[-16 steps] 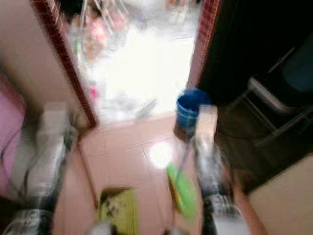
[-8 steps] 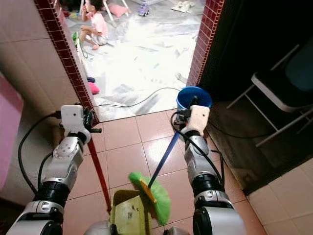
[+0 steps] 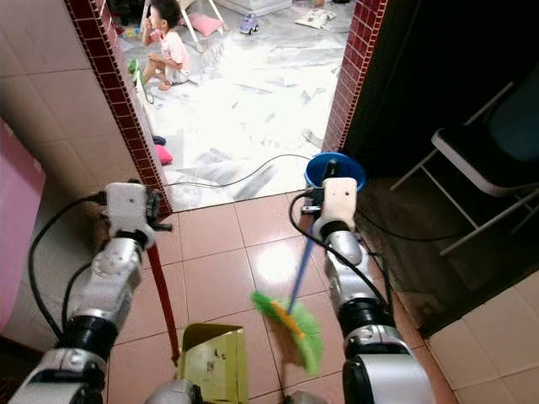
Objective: Sweep floor
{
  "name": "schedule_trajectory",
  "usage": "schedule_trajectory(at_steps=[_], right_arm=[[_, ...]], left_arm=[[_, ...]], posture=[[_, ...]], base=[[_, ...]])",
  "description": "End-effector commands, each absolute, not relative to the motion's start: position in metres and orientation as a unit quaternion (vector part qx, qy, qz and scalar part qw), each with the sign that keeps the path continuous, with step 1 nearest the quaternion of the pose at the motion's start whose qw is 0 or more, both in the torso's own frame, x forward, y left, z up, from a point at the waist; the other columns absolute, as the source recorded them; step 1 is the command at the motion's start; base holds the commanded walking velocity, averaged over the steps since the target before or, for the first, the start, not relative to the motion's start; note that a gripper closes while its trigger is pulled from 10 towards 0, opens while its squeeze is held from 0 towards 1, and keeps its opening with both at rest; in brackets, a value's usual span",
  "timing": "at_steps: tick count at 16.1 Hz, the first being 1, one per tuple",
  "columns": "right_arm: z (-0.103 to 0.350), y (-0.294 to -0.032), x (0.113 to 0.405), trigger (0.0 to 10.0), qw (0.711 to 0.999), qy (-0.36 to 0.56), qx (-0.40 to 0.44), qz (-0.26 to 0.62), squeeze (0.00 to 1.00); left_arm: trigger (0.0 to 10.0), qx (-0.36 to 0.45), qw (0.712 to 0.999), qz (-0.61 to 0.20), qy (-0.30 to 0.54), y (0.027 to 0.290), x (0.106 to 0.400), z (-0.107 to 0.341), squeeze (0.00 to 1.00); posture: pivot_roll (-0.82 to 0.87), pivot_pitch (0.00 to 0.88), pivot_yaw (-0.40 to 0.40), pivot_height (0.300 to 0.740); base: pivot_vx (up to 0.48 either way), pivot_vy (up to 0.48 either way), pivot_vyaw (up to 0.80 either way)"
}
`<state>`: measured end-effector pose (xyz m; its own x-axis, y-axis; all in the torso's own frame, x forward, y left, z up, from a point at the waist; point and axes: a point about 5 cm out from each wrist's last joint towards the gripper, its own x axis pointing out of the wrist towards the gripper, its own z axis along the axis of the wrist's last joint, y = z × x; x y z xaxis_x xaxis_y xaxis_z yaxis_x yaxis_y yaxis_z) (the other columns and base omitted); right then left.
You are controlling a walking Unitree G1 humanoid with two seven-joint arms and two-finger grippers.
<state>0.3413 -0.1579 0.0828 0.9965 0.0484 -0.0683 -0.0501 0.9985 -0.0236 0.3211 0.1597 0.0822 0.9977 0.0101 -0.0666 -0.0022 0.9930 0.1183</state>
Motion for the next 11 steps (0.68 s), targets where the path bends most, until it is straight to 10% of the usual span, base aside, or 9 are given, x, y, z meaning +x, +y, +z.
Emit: schedule_trajectory(at_steps=[1, 11], right_arm=[[0.089, -0.164, 0.345, 10.0, 0.999, 0.024, -0.028, 0.018, 0.0], [0.078, -0.143, 0.341, 10.0, 0.997, 0.052, -0.024, 0.048, 0.0]], left_arm=[[10.0, 0.075, 0.997, -0.004, 0.013, 0.156, 0.321, 0.091, 0.0], [10.0, 0.061, 0.998, 0.006, 0.034, 0.144, 0.314, 0.088, 0.0]], posture=[[-0.05, 0.0, -0.022, 0.74], [-0.04, 0.0, -0.016, 0.74]], base=[[0.0, 0.0, 0.0], [-0.053, 0.0, 0.0]])
